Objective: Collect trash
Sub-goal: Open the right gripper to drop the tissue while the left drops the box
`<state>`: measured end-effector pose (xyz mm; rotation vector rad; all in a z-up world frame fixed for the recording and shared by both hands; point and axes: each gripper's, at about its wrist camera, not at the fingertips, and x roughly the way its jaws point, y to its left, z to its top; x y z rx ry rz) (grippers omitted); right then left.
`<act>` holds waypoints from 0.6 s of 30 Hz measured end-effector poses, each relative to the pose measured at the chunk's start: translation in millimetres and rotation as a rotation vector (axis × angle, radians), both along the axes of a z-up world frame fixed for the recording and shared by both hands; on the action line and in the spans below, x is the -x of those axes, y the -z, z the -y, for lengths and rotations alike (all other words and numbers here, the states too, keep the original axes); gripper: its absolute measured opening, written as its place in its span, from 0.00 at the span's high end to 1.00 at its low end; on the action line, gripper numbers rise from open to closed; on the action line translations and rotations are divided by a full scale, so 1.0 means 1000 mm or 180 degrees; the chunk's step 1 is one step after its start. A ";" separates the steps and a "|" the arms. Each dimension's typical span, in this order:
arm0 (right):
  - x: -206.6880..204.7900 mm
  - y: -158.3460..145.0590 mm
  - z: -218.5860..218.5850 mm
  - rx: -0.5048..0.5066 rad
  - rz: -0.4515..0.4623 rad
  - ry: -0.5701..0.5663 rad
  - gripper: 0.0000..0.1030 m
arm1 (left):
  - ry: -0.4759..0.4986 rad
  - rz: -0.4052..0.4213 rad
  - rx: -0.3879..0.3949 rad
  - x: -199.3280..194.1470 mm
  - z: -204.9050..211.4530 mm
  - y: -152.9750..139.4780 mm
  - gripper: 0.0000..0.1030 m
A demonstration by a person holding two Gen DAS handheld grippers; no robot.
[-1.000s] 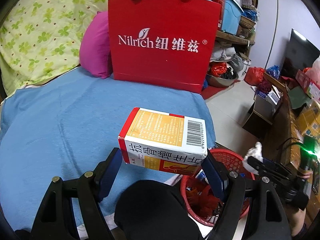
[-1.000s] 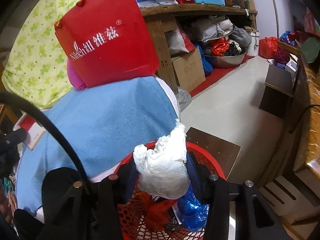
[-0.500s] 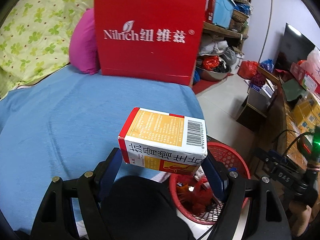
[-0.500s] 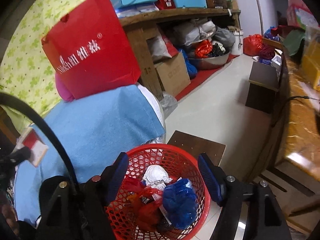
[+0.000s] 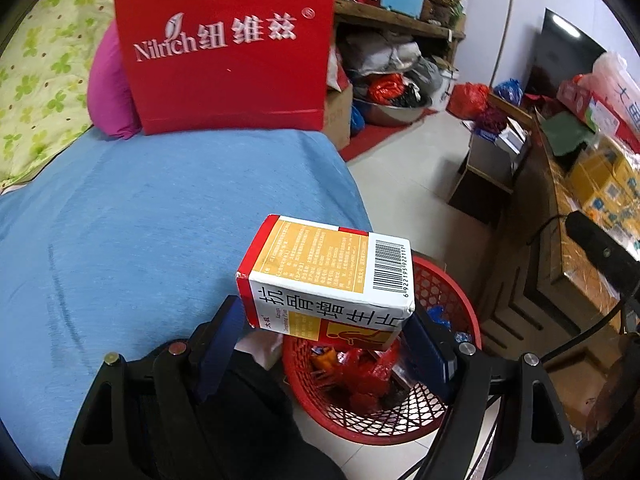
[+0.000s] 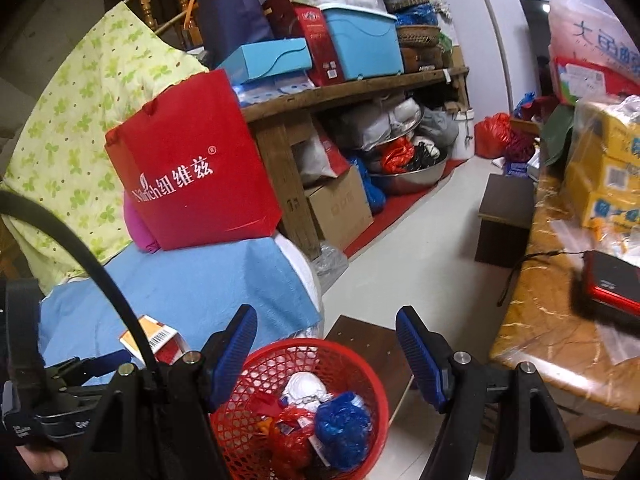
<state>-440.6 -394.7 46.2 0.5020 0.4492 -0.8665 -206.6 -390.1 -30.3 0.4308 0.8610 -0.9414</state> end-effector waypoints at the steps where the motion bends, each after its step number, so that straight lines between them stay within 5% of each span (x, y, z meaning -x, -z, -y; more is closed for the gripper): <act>1: 0.002 0.000 0.000 0.0003 0.0001 0.0013 0.27 | 0.0019 -0.0009 -0.0010 0.001 0.001 0.001 0.22; 18: 0.012 -0.007 -0.003 0.0080 -0.0041 0.0080 0.27 | 0.0204 -0.0152 -0.0234 0.011 0.020 0.021 0.20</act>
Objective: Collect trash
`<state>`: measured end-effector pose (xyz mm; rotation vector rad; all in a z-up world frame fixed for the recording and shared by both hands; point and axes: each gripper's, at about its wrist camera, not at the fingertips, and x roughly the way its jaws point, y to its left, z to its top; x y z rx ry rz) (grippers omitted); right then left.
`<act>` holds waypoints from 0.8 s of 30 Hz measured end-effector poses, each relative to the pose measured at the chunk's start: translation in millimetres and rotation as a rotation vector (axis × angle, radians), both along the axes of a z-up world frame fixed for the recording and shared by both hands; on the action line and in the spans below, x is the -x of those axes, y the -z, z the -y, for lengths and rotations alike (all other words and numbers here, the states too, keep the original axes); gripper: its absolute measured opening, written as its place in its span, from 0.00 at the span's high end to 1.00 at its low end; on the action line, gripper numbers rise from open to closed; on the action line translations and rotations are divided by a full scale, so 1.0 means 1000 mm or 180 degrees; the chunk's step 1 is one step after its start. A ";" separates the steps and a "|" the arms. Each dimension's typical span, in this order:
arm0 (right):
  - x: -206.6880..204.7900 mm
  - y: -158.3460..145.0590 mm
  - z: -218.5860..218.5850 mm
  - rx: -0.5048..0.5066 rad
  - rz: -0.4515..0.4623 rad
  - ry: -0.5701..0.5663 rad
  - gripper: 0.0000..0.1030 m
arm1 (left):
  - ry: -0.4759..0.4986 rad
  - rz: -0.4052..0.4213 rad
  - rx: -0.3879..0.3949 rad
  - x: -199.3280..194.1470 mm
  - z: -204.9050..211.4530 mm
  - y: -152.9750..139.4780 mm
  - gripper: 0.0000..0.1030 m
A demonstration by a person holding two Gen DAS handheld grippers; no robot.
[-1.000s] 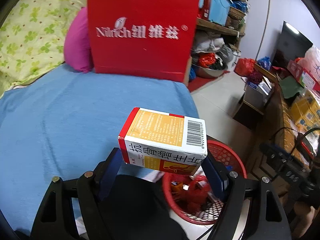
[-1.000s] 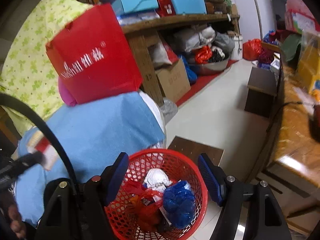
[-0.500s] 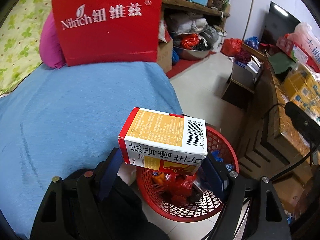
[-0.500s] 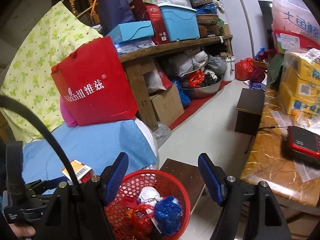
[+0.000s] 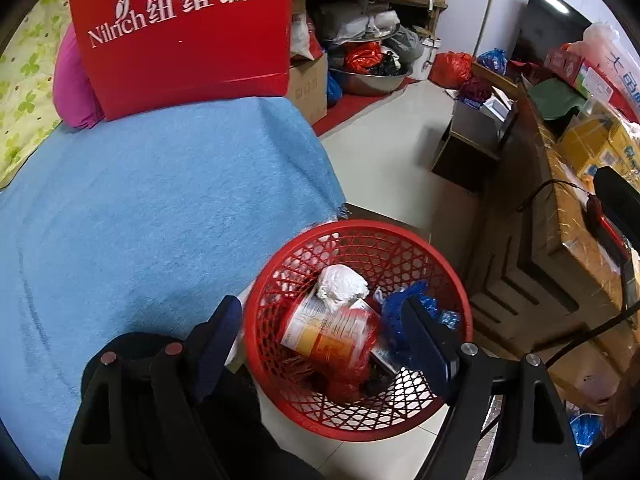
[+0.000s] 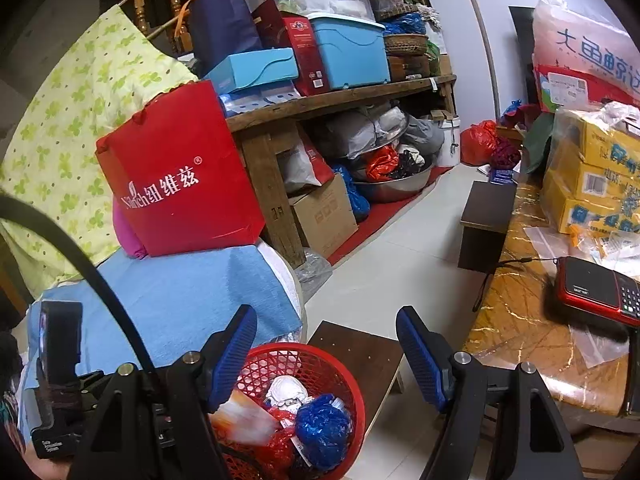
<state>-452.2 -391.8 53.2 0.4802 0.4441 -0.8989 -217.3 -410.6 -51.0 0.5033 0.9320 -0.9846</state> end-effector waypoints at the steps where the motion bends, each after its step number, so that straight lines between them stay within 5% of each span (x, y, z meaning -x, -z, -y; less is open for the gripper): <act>1: -0.002 0.000 -0.001 0.0002 -0.0007 -0.0012 0.27 | -0.0006 0.0005 0.0012 -0.002 0.000 0.000 0.20; 24: -0.053 0.032 -0.059 -0.0385 -0.0573 -0.0356 0.27 | -0.0541 0.0235 0.0674 -0.038 -0.103 -0.063 0.17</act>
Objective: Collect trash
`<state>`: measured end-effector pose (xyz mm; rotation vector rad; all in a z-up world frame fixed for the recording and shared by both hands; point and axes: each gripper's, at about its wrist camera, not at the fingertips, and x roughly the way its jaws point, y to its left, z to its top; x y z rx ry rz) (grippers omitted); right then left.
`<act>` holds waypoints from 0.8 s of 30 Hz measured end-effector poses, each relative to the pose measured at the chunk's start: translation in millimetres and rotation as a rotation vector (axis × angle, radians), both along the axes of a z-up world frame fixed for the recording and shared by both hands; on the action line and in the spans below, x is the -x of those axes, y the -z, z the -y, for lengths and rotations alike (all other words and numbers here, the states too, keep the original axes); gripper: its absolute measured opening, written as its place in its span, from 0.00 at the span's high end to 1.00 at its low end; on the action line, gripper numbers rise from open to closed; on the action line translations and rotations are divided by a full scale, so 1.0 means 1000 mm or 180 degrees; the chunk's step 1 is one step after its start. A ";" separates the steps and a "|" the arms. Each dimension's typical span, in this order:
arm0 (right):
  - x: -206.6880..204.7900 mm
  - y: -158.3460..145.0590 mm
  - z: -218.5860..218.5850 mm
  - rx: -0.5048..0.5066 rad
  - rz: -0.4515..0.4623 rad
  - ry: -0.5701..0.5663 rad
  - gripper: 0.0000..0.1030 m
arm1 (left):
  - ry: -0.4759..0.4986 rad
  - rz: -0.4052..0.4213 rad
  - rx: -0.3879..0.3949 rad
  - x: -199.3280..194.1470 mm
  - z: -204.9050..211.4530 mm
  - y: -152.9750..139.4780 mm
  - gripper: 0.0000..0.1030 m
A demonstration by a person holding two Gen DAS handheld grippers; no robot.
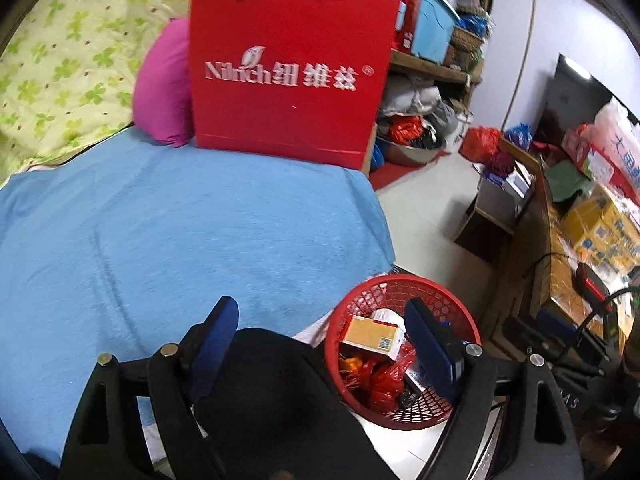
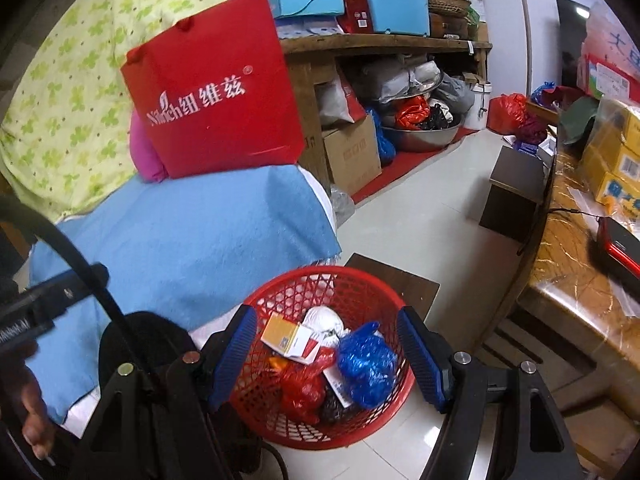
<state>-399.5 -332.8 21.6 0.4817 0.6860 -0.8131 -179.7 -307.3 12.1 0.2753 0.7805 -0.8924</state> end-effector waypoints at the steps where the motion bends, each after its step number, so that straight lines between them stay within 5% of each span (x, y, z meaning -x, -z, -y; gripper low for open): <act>1: 0.000 -0.001 -0.005 0.0007 -0.0023 0.0009 0.27 | -0.0021 0.0003 0.0018 0.000 -0.003 -0.001 0.17; 24: -0.004 -0.008 -0.046 0.0200 -0.0113 0.0032 0.13 | -0.0077 0.0152 0.0098 0.010 -0.028 -0.007 0.11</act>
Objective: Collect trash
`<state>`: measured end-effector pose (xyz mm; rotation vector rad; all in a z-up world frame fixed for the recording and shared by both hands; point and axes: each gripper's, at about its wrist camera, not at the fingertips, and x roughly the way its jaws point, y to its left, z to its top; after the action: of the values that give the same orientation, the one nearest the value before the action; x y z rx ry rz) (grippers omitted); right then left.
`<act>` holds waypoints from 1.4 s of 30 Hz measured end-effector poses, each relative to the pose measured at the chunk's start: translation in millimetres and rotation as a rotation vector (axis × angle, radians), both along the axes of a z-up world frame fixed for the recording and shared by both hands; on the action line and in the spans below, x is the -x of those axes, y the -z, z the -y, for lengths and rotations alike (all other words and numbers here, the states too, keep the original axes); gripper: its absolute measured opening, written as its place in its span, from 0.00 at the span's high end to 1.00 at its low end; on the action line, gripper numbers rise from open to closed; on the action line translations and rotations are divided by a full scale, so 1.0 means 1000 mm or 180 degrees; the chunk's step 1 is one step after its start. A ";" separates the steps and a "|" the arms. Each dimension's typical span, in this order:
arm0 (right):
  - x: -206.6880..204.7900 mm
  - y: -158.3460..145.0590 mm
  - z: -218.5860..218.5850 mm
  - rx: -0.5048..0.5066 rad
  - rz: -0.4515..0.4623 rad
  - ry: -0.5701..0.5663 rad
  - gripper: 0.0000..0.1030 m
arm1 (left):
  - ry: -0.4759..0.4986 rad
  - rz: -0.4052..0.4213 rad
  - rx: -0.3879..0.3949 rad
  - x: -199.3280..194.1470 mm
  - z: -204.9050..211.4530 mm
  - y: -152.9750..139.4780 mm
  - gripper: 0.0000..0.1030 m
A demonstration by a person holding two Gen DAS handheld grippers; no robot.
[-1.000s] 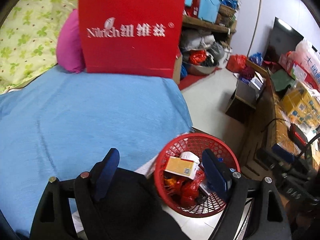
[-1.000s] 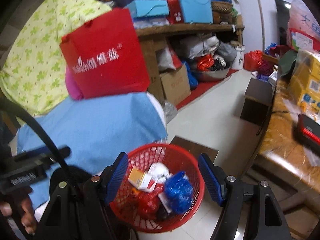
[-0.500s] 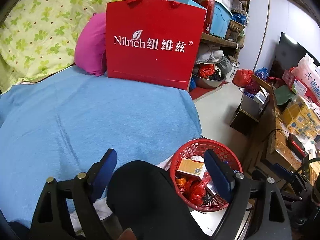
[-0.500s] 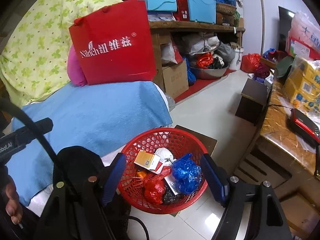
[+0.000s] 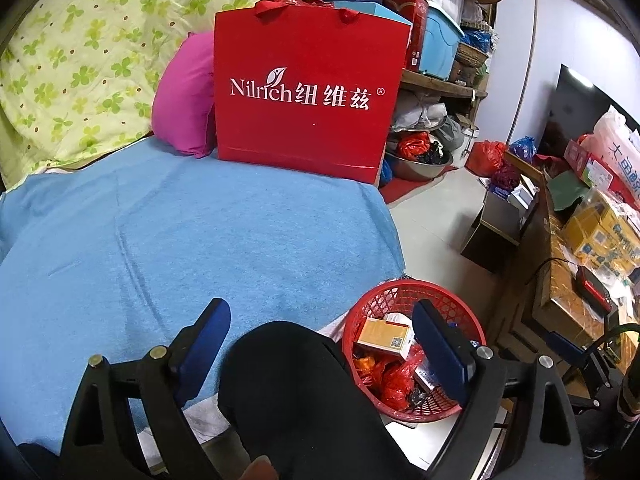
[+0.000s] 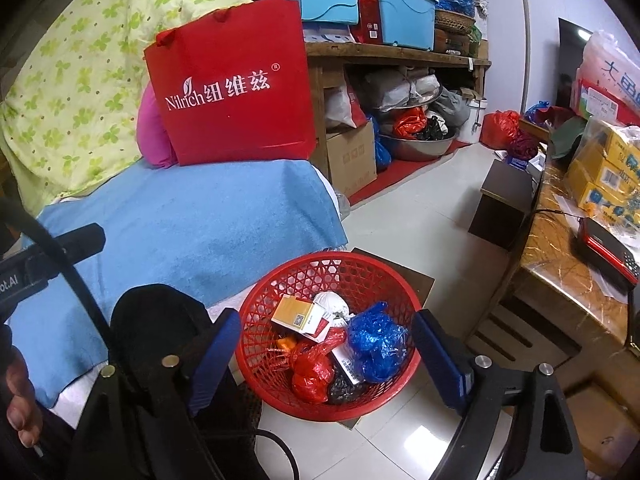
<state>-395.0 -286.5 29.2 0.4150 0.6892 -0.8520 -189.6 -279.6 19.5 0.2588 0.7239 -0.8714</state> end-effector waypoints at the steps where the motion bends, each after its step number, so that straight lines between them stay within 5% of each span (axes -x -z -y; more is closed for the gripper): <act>1: 0.000 -0.001 0.000 0.0004 0.0003 0.0003 0.13 | 0.0011 -0.0005 -0.0001 0.000 0.000 0.000 0.11; 42: 0.009 0.002 0.006 -0.0002 0.0002 0.0090 0.13 | 0.0212 0.0024 -0.0018 0.017 0.008 0.004 0.10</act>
<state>-403.8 -292.0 27.5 0.4264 0.6845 -0.8785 -206.3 -288.0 15.1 0.2922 0.7142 -0.9312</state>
